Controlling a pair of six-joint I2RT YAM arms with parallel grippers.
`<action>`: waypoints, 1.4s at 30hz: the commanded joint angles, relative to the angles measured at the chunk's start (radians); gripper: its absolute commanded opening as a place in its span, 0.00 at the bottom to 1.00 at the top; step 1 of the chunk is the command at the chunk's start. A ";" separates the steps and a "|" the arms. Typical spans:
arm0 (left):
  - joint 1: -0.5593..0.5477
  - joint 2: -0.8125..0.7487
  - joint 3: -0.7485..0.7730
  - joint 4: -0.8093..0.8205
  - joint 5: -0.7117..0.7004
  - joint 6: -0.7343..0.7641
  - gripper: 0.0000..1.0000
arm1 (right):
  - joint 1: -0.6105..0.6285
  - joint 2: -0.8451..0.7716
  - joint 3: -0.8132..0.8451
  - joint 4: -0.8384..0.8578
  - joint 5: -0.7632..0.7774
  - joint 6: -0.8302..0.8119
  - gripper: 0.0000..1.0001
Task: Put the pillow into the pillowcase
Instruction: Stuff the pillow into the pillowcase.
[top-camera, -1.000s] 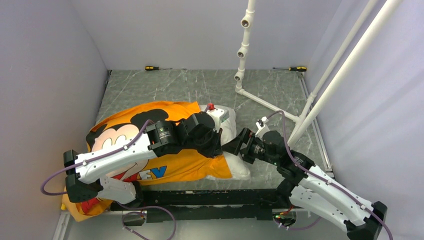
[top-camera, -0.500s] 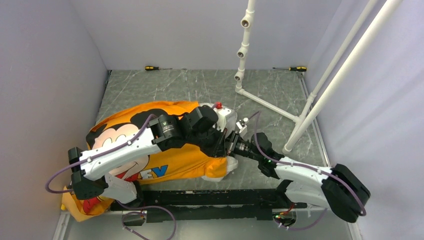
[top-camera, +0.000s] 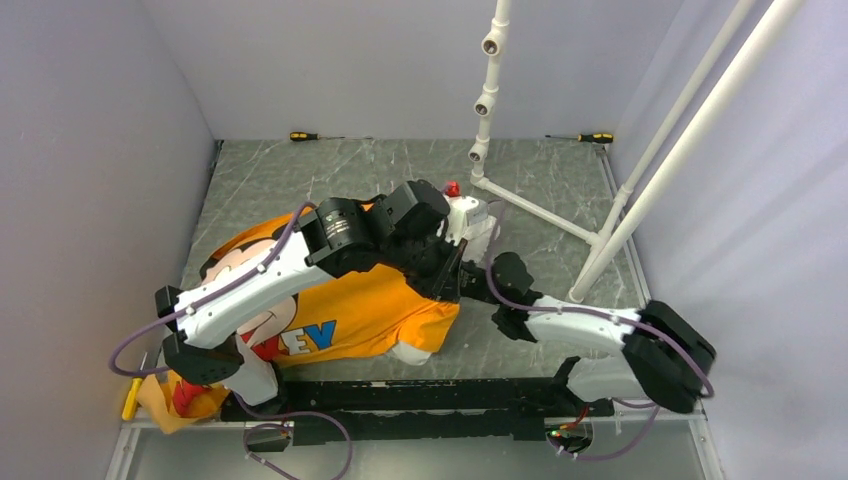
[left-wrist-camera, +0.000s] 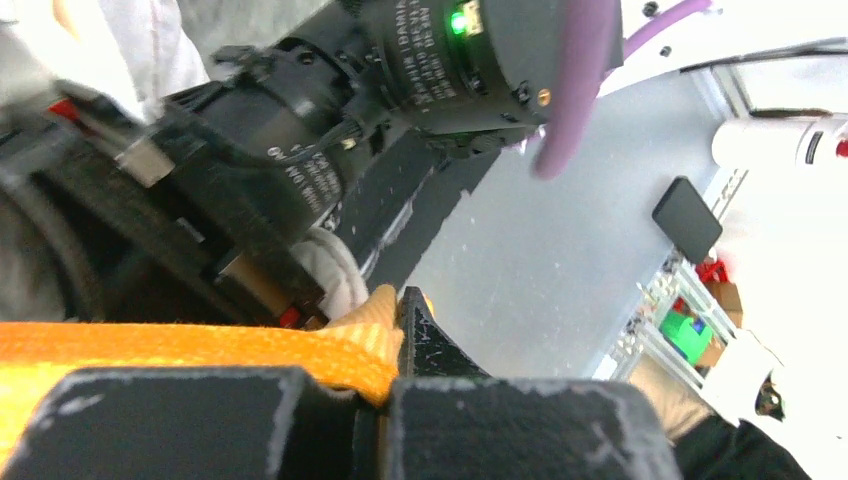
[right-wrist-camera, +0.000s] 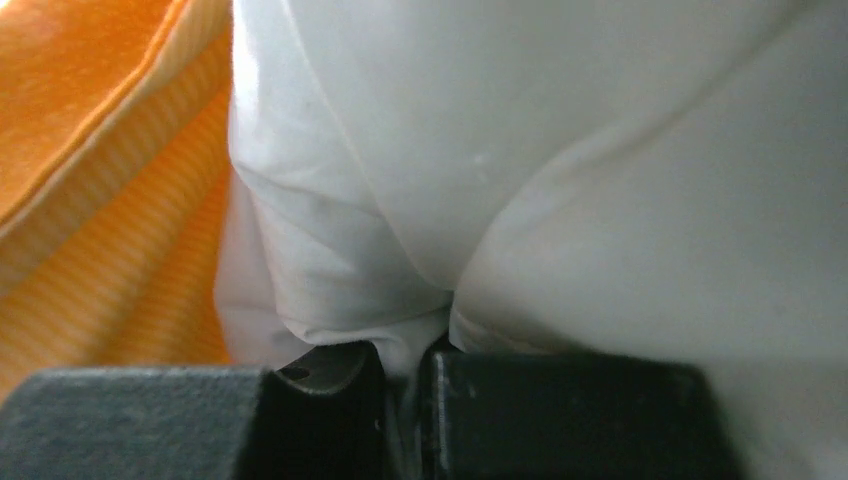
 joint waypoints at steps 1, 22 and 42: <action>-0.035 0.070 0.109 0.719 0.214 -0.065 0.00 | 0.151 0.203 0.070 0.473 0.005 0.064 0.00; 0.104 -0.173 -0.200 0.616 0.080 -0.102 0.00 | 0.126 -0.193 0.060 -0.679 0.385 -0.197 0.74; 0.262 -0.122 -0.236 0.615 0.198 -0.085 0.00 | 0.060 -0.745 0.323 -1.638 0.549 -0.331 1.00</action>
